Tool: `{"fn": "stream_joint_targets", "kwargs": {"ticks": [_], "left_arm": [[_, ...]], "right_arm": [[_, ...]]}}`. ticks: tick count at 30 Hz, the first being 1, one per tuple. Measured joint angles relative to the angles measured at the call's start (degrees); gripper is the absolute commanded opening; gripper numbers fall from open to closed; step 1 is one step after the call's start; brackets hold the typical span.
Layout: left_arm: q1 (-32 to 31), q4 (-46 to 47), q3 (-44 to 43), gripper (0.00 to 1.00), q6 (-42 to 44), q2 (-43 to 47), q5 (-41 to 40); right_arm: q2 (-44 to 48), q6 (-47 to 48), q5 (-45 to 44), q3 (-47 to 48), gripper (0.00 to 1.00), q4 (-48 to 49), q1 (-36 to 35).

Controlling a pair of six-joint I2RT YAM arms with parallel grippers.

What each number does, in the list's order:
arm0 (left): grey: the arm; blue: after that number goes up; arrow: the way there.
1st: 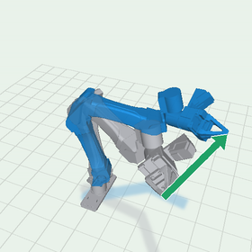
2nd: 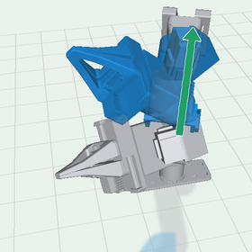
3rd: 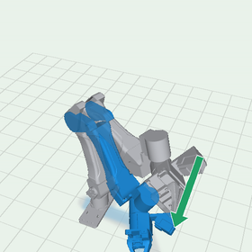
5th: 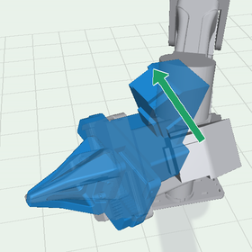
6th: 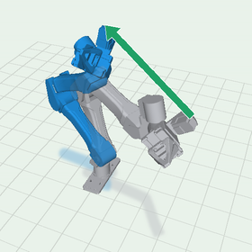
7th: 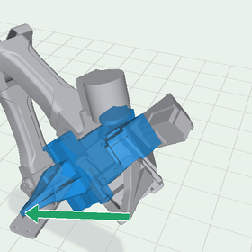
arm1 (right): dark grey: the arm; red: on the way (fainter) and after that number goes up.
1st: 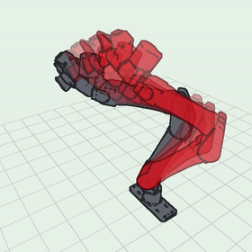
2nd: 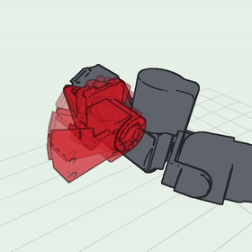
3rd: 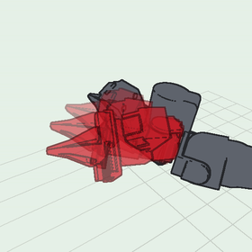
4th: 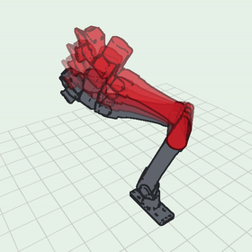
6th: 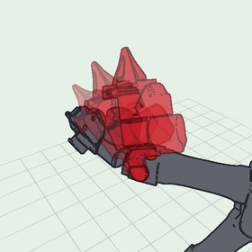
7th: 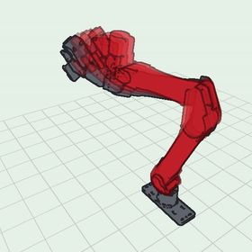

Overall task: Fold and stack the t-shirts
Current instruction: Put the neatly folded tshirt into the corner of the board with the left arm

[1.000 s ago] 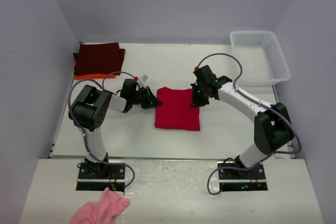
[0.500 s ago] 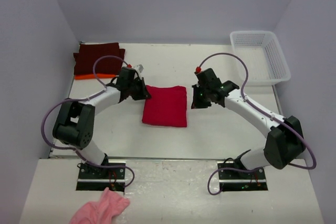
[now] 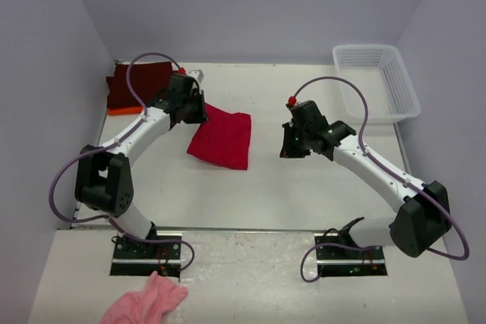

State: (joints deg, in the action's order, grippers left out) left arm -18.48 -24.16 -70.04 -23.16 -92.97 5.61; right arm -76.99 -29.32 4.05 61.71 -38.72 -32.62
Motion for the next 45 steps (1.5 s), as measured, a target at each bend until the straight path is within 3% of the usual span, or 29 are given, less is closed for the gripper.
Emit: {"fn": "stream_joint_targets", "kwargs": {"ticks": [7,28,45], "left_arm": [[0.6,-1.9,-6.7,0.00,2.1,-3.6,-2.7],[6.2,-2.3,-10.4,0.00,6.4,-8.3,-2.1],[10.3,0.2,-25.6,0.00,12.9,-16.4,2.8]], "right_arm": [[0.7,0.8,0.0,-0.2,0.00,-0.7,0.0],[0.5,1.4,0.1,-0.2,0.00,-1.1,0.0],[-2.9,3.0,2.3,-0.2,0.00,-0.9,0.0]]}}
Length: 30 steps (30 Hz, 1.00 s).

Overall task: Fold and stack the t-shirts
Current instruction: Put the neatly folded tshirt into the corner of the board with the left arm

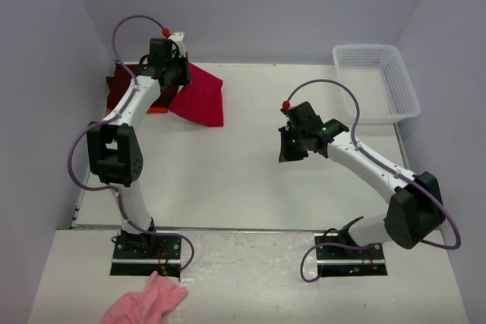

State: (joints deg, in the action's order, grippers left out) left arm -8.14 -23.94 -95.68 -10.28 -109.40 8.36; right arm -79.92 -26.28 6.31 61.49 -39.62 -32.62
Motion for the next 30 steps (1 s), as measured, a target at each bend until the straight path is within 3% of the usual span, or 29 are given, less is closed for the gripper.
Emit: {"fn": "stream_joint_targets", "kwargs": {"ticks": [17,30], "left_arm": [[9.2,-4.7,-28.1,0.00,10.2,-13.7,3.7],[19.9,-5.3,-29.9,0.00,11.4,-20.9,9.6]], "right_arm": [[-2.0,1.3,3.3,0.0,0.00,-0.3,-1.0],[-5.2,1.3,3.8,0.4,0.00,-2.4,-1.8]]}}
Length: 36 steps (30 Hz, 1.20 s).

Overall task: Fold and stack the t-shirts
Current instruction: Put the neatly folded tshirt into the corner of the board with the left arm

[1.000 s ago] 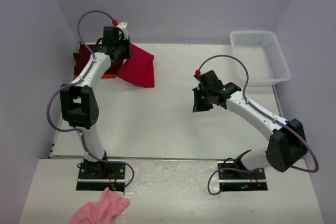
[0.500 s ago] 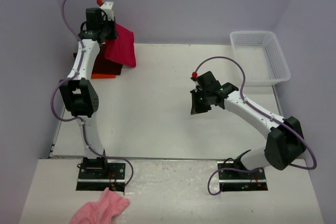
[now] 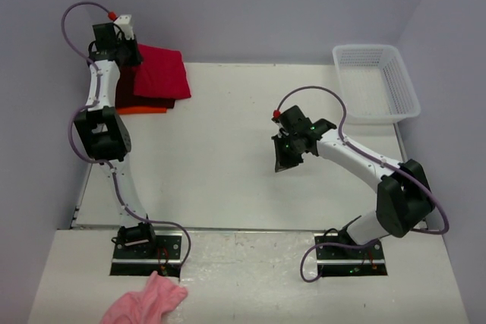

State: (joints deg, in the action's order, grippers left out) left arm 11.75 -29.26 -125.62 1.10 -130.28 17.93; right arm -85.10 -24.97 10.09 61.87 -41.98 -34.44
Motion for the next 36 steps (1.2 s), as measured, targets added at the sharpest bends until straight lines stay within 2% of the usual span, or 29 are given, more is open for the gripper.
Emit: {"fn": "stream_joint_targets", "kwargs": {"ticks": [10,21,36], "left_arm": [[0.9,0.7,0.7,0.00,0.0,0.0,1.9],[1.3,1.6,5.1,0.00,-0.4,3.6,3.0],[1.5,0.9,5.0,0.00,-1.1,8.4,2.0]], "right_arm": [[-4.6,0.0,0.4,0.5,0.00,0.0,-0.9],[-4.8,0.0,0.4,0.9,0.00,0.3,-0.9],[-5.0,0.2,0.4,0.9,0.00,0.3,-0.9]]}}
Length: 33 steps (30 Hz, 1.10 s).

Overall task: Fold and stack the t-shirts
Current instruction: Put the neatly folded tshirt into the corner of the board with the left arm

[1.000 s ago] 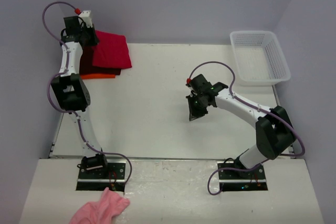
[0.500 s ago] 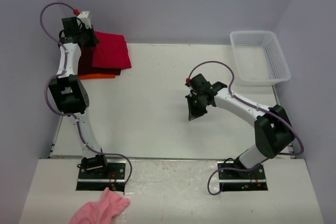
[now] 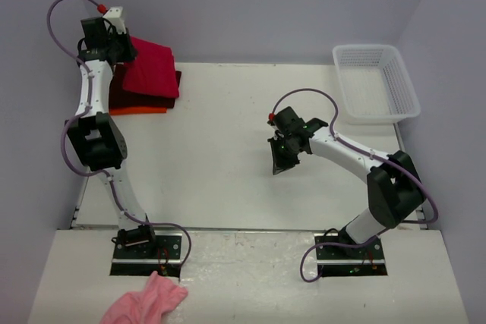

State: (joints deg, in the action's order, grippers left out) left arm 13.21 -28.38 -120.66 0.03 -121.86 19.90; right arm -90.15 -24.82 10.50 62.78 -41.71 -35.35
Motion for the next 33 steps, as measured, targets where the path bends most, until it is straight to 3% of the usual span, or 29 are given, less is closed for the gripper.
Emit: {"fn": "stream_joint_targets", "kwargs": {"ticks": [16,23,24,26,27,30,31,33], "left_arm": [[3.5,-1.3,-1.8,0.00,0.0,-0.5,-5.3],[4.0,-1.3,-7.8,0.00,0.2,-7.8,-8.6],[4.0,-1.3,-7.9,0.09,0.2,-8.7,-9.0],[4.1,-1.3,-7.9,0.80,0.7,-10.7,-10.3],[4.2,-1.3,-7.9,0.91,0.2,-11.6,-11.1],[4.3,-0.1,-5.8,0.94,-1.5,-13.0,-13.7],[4.3,0.7,-4.0,0.88,-2.0,-12.7,-13.9],[4.3,3.9,1.3,0.86,-2.9,-11.5,-14.2]], "right_arm": [[-2.3,0.1,0.0,1.4,0.00,0.2,0.0],[-2.4,0.1,0.1,1.4,0.00,0.0,-0.4],[-2.4,0.1,0.2,1.4,0.00,0.1,-0.5],[-2.4,0.0,0.3,1.4,0.00,0.0,-0.6],[-2.4,0.0,0.6,1.4,0.00,0.0,-0.6],[-2.6,0.0,1.0,1.5,0.00,-0.1,-0.8],[-2.7,0.0,1.0,1.6,0.00,-0.1,-0.9],[-3.1,0.0,1.1,1.8,0.00,0.0,-1.0]]}}
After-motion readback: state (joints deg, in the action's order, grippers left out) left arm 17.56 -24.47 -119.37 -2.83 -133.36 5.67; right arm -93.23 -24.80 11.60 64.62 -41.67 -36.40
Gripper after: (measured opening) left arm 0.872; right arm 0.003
